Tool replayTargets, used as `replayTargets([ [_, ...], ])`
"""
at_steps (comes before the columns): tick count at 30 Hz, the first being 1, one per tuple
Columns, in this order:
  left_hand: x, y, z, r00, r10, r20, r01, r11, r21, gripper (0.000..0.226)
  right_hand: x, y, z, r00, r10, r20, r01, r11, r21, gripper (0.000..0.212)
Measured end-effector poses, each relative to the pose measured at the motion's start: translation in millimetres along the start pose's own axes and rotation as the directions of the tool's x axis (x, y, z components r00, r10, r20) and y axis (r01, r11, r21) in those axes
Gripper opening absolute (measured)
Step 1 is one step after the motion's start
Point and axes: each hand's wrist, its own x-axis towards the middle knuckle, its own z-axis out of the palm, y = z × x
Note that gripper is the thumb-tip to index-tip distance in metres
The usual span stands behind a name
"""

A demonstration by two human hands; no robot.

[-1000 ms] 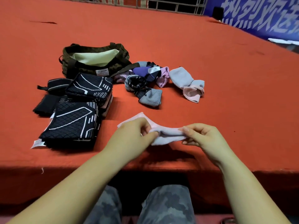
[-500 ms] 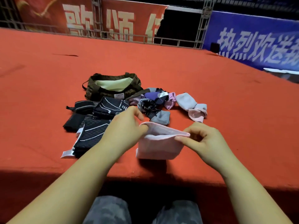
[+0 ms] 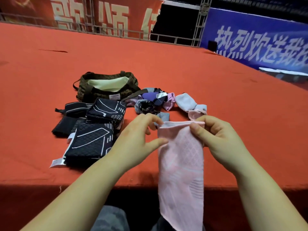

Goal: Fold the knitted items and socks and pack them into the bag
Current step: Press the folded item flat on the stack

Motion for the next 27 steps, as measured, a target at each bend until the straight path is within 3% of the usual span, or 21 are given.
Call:
replayTargets([
  [3, 6, -13, 13, 0.997, -0.024, 0.080, 0.032, 0.994, -0.108, 0.037, 5, 9, -5, 0.994, 0.072, 0.081, -0.074, 0.997, 0.028, 0.020],
  [7, 16, -25, 16, 0.983, -0.101, 0.151, 0.135, 0.963, -0.234, 0.006, 14, 26, -12, 0.986, 0.154, 0.070, -0.154, 0.988, -0.002, 0.025],
  [10, 24, -37, 12, 0.954, -0.060, 0.295, 0.119, 0.975, -0.185, 0.016, 23, 42, -19, 0.976, 0.211, 0.053, -0.211, 0.977, -0.013, 0.039],
  [13, 35, -42, 9, 0.904, -0.095, 0.417, 0.213, 0.946, -0.246, 0.020, 36, 57, -24, 0.962, 0.255, 0.097, -0.252, 0.967, -0.047, 0.042],
  [15, 43, -48, 15, 0.908, -0.164, 0.385, 0.277, 0.925, -0.260, 0.013, 48, 67, -23, 0.952, 0.289, 0.104, -0.284, 0.957, -0.060, 0.032],
  [18, 55, -64, 36, 0.921, -0.341, 0.186, 0.381, 0.888, -0.256, 0.010, 70, 88, -19, 0.939, 0.333, 0.083, -0.330, 0.943, -0.048, 0.018],
  [20, 58, -77, 57, 0.829, -0.540, 0.148, 0.552, 0.745, -0.374, 0.028, 84, 109, -15, 0.934, 0.355, 0.044, -0.352, 0.934, -0.063, 0.020],
  [22, 57, -91, 81, 0.647, -0.714, 0.267, 0.746, 0.521, -0.414, 0.058, 94, 135, -11, 0.923, 0.384, -0.006, -0.381, 0.915, -0.132, 0.025],
  [23, 54, -97, 92, 0.590, -0.741, 0.321, 0.799, 0.478, -0.363, 0.066, 96, 148, -9, 0.916, 0.400, -0.027, -0.398, 0.901, -0.175, 0.028],
  [24, 51, -103, 103, 0.573, -0.742, 0.348, 0.817, 0.482, -0.317, 0.067, 96, 159, -7, 0.909, 0.415, -0.042, -0.414, 0.887, -0.205, 0.030],
  [27, 50, -111, 120, 0.620, -0.740, 0.261, 0.781, 0.549, -0.298, 0.049, 91, 183, -4, 0.909, 0.402, -0.113, -0.417, 0.885, -0.205, 0.025],
])
